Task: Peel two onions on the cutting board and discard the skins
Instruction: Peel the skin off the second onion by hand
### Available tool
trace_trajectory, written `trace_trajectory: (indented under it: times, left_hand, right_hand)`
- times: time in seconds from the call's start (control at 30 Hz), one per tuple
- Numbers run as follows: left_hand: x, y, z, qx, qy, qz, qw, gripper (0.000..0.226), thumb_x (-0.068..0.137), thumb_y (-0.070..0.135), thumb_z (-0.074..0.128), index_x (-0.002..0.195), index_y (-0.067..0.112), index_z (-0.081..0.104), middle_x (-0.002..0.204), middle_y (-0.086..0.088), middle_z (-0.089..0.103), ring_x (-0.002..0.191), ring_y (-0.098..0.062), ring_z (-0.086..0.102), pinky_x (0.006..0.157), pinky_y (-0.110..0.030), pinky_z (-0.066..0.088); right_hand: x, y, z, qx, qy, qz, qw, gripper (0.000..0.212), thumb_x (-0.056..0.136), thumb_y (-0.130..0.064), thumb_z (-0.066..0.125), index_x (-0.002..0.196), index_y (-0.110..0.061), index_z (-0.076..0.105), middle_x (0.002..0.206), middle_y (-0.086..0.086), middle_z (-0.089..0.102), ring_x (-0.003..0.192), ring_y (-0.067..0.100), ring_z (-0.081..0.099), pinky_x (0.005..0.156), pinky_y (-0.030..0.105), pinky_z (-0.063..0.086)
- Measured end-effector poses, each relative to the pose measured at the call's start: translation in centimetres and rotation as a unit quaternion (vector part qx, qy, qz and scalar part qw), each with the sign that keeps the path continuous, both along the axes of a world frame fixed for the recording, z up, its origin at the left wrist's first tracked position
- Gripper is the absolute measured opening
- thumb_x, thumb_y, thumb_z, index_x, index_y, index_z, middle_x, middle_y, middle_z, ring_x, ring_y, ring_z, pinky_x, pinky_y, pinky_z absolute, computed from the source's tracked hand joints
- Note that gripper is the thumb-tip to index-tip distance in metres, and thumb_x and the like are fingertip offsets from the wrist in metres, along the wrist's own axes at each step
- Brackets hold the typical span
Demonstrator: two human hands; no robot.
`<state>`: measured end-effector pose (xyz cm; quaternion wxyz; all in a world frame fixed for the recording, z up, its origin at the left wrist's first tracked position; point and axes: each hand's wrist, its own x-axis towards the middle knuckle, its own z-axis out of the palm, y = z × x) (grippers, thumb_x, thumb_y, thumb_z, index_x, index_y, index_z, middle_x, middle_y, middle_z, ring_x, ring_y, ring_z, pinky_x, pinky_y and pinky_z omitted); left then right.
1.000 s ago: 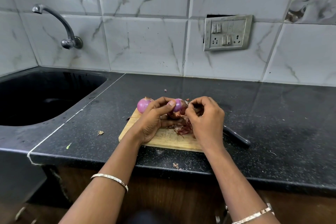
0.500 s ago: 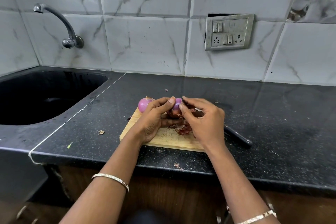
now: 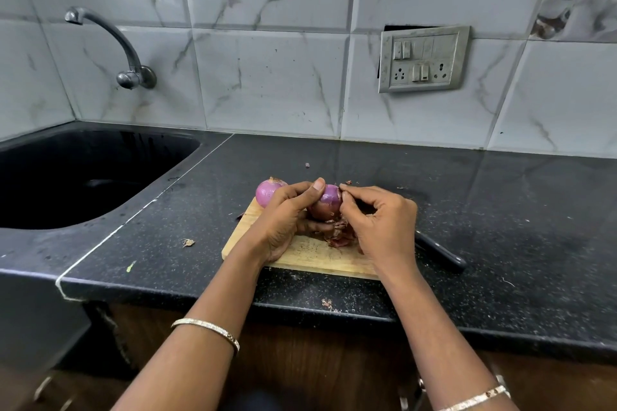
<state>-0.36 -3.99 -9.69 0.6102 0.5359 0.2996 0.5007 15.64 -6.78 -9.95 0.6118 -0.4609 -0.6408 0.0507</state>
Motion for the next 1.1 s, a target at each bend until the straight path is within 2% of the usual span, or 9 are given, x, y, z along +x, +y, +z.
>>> trace_trajectory:
  times: [0.1,0.27,0.53,0.67,0.83,0.97,1.1]
  left_hand:
    - [0.02,0.01,0.02,-0.001,0.000,0.002,1.000,0.051,0.098,0.034,0.059,0.120,-0.012,0.063,0.100,-0.017,0.072,0.091,-0.025,0.071,0.069,-0.029,0.063]
    - [0.01,0.10,0.00,-0.007,-0.010,0.022,1.000,0.048,0.100,0.033,0.059,0.120,-0.010,0.063,0.098,-0.015,0.070,0.090,-0.024,0.069,0.070,-0.031,0.062]
    - [0.03,-0.02,-0.07,0.006,-0.008,0.028,1.000,0.050,0.095,0.030,0.065,0.120,-0.012,0.060,0.100,-0.014,0.071,0.089,-0.023,0.070,0.072,-0.032,0.064]
    - [0.05,-0.03,-0.10,0.010,-0.006,0.030,0.999,0.053,0.091,0.032,0.067,0.121,-0.012,0.060,0.103,-0.018,0.068,0.088,-0.025,0.069,0.071,-0.031,0.063]
    - [-0.05,0.16,-0.36,0.019,0.008,0.022,1.000,0.055,0.090,0.032,0.069,0.121,-0.012,0.059,0.101,-0.019,0.066,0.091,-0.028,0.066,0.078,-0.038,0.064]
    - [0.00,0.21,-0.40,0.018,0.008,0.020,1.000,0.054,0.091,0.032,0.069,0.121,-0.012,0.060,0.098,-0.016,0.067,0.089,-0.026,0.067,0.077,-0.038,0.063]
    - [-0.09,0.27,-0.43,0.020,0.017,0.009,1.000,0.047,0.095,0.033,0.065,0.122,-0.006,0.065,0.108,-0.025,0.068,0.098,-0.035,0.065,0.089,-0.049,0.059]
  right_hand:
    - [-0.01,-0.21,0.17,0.002,0.003,-0.009,1.000,0.016,0.085,-0.008,0.077,0.099,-0.014,0.082,0.089,-0.008,0.078,0.083,-0.014,0.067,0.077,0.005,0.049]
    - [-0.26,-0.62,0.26,0.001,-0.001,0.008,1.000,0.018,0.086,-0.019,0.081,0.103,-0.015,0.081,0.093,-0.011,0.078,0.083,-0.007,0.071,0.077,0.010,0.054]
    - [-0.25,-0.49,0.26,0.016,0.006,0.010,1.000,0.011,0.083,-0.010,0.082,0.092,-0.015,0.082,0.082,-0.018,0.072,0.080,-0.005,0.071,0.075,0.009,0.052]
    - [-0.18,-0.43,0.24,0.005,0.008,0.005,1.000,0.009,0.082,-0.009,0.081,0.085,-0.017,0.082,0.078,-0.013,0.074,0.075,0.002,0.071,0.073,0.021,0.057]
    - [-0.23,-0.21,-0.12,0.016,-0.057,-0.043,0.997,0.005,0.081,-0.010,0.076,0.078,-0.013,0.075,0.073,-0.005,0.069,0.068,0.010,0.065,0.067,0.036,0.055]
    - [-0.28,-0.10,-0.09,0.019,-0.072,-0.063,0.995,0.005,0.081,-0.011,0.073,0.078,-0.013,0.070,0.075,-0.005,0.066,0.069,0.011,0.063,0.066,0.037,0.055]
    - [-0.24,-0.13,-0.01,0.008,-0.051,-0.065,0.997,0.005,0.082,-0.010,0.074,0.081,-0.013,0.070,0.079,-0.004,0.067,0.072,0.011,0.063,0.067,0.032,0.054]
